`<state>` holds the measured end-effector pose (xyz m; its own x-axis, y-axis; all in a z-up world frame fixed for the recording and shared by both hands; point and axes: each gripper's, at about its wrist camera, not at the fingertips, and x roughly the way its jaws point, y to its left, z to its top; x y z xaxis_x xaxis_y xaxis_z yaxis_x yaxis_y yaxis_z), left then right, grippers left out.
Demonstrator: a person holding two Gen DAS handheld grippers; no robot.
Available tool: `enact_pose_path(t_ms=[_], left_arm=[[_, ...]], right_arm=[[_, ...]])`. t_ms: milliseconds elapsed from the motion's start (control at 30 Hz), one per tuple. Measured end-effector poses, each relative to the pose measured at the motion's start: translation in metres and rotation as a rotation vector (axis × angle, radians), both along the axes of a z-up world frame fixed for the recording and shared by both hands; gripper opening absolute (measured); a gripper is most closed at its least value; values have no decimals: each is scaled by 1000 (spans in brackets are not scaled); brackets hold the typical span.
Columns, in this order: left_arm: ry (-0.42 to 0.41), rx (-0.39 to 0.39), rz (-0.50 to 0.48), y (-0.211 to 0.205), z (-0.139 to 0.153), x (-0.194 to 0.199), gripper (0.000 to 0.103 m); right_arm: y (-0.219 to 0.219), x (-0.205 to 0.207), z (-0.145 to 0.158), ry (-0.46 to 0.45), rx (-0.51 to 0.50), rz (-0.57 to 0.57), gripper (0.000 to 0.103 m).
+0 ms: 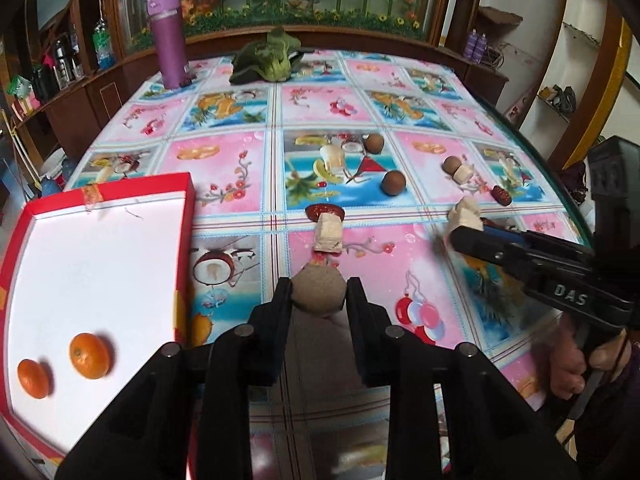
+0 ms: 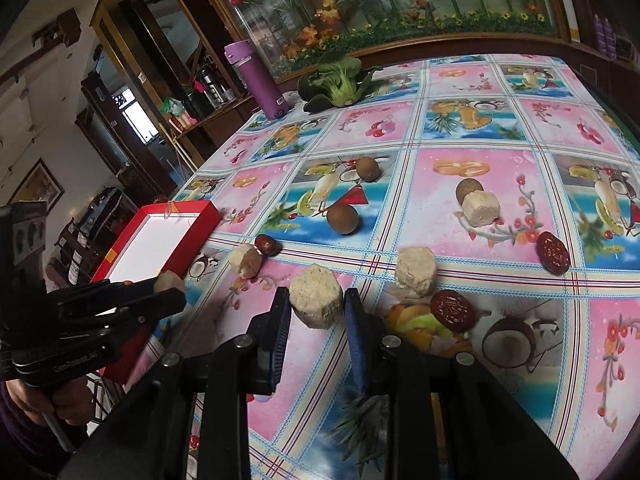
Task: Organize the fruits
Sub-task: 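Carry both beige cakes into the tray and open both grippers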
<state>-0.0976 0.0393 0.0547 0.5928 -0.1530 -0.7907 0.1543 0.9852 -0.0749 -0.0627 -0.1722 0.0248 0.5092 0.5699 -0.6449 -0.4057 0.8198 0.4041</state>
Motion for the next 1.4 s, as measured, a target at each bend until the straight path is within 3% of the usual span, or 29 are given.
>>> enact_pose_path(t_ms=[333,667,1033,1400], left_arm=[[-73,12,53,13,17,-17,29],[-163,44,205,63,29,-33,29],[-187,84,394,138,25,-45,30],[-135,113,509,195,11,-26,30]], right_arm=[[33,-22,11,-31,-20,42,26],[102,-32,40,-112,-119,120,26],[201,-30,51,-136,-181,201,26],[264,-11,40,-110,-246,238,26]])
